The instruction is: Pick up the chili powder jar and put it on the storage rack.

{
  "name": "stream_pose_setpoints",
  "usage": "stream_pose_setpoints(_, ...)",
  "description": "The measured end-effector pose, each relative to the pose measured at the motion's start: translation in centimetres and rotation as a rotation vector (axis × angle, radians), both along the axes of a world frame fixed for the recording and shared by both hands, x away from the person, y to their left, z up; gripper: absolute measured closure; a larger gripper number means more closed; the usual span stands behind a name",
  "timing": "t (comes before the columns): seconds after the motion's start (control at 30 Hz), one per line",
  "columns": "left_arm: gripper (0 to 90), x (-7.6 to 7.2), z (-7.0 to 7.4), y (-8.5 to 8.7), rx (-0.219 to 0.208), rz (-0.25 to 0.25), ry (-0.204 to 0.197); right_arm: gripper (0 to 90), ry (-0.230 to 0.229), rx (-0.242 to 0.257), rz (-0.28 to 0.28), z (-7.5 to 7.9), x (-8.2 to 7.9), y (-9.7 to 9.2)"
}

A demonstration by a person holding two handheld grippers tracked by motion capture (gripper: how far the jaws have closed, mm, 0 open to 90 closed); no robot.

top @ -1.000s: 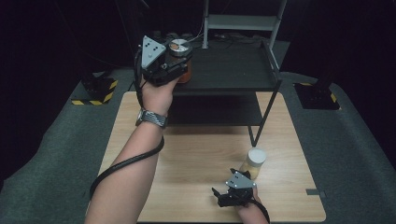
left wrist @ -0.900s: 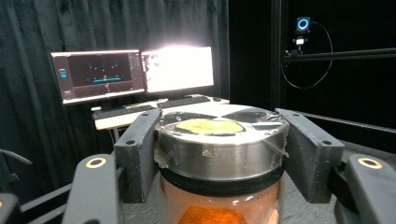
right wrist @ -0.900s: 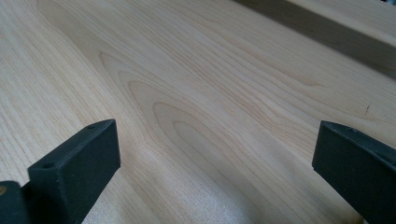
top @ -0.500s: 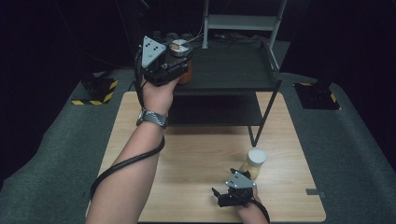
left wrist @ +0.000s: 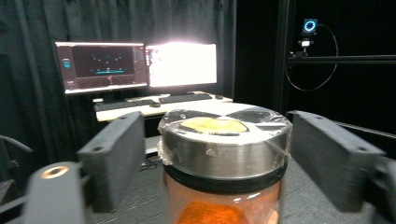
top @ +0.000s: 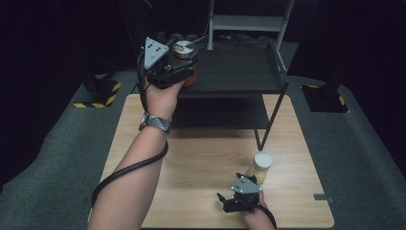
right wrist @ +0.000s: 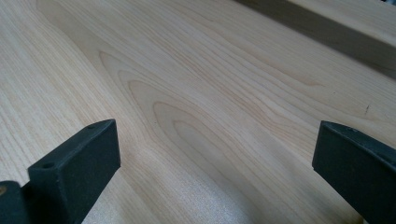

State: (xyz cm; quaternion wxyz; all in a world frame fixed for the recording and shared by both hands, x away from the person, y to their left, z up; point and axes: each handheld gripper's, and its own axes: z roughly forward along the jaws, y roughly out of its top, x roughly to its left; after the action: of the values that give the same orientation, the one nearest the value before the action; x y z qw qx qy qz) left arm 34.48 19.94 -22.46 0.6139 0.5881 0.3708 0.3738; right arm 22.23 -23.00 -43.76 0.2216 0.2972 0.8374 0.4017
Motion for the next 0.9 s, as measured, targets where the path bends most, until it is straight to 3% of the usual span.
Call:
stream_pose_setpoints(0.13,0.9,-0.4,0.2,-0.1,0.015,0.014,0.010,0.2,-0.004,-0.004,0.003,0.0,0.0,0.0)
stream_pose_setpoints(0.33,0.5,-1.5,-0.1,0.7,0.012,-0.010,-0.003,0.2,-0.007,-0.004,0.003,0.0,-0.1,0.1)
stream_pose_setpoints(0.37,0.5,-2.0,0.0,0.9,0.013,-0.011,0.012,0.2,-0.008,-0.005,0.003,0.0,-0.1,0.1)
stream_pose_setpoints(0.7,0.4,-4.0,-0.8,2.3,0.016,-0.031,0.016,0.2,-0.012,-0.010,0.001,-0.1,-0.2,0.2)
stream_pose_setpoints(0.9,0.5,-5.7,-1.6,3.0,0.030,-0.044,-0.001,0.2,-0.018,-0.014,0.001,-0.1,-0.3,0.3)
